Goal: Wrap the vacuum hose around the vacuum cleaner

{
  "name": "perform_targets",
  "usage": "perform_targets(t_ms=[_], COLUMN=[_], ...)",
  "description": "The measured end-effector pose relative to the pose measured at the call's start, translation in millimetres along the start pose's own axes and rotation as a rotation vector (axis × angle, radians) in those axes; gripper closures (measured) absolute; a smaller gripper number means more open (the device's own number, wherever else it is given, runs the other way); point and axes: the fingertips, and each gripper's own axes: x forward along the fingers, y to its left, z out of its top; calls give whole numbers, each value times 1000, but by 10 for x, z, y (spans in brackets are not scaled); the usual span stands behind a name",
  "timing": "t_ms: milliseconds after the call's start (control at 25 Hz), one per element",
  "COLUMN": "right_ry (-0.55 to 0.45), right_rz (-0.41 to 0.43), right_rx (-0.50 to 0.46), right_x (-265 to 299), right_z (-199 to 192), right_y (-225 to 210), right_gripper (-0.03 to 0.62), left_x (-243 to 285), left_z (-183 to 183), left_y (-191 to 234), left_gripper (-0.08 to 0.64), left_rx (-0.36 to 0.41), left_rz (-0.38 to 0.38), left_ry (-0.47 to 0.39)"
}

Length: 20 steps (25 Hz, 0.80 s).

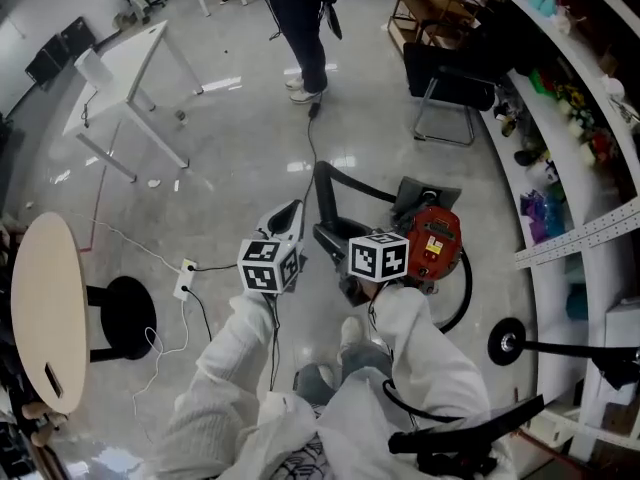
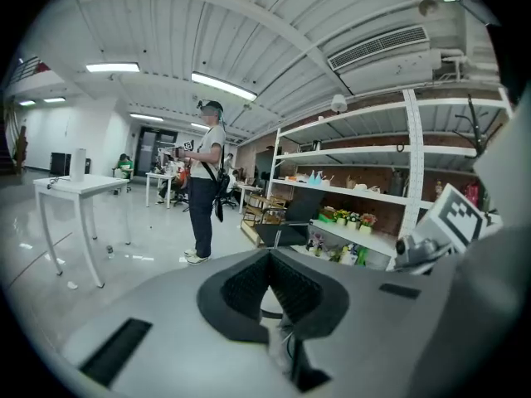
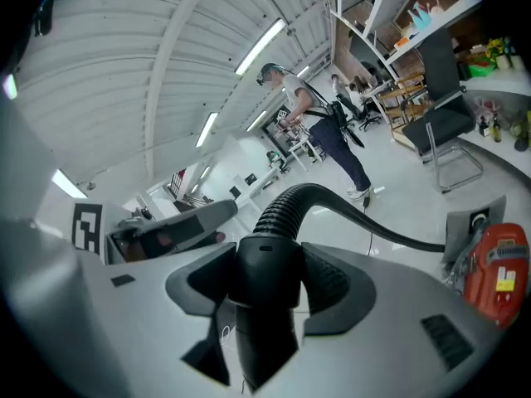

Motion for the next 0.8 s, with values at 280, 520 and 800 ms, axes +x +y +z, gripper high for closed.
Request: perform_targets(t_ms=[280,520,800], right_ry=[209,308,310], right_rz=[58,111,108], right_rx=[36,62,42], right_x=[-645,-1342,-2574], right_z=[-1845,-2947,-3707], right_y=[817,916,325], right_gripper=[352,353,353], left_x=[-1357,-1933,-2220], left_z=[-899,-1389,-2457], left_y=[-254,-801,-1978], left_gripper=[558,558,558], left_rx=[-81,-75,-141], left_rz=[42,47,50], left_ry=[47,64,119])
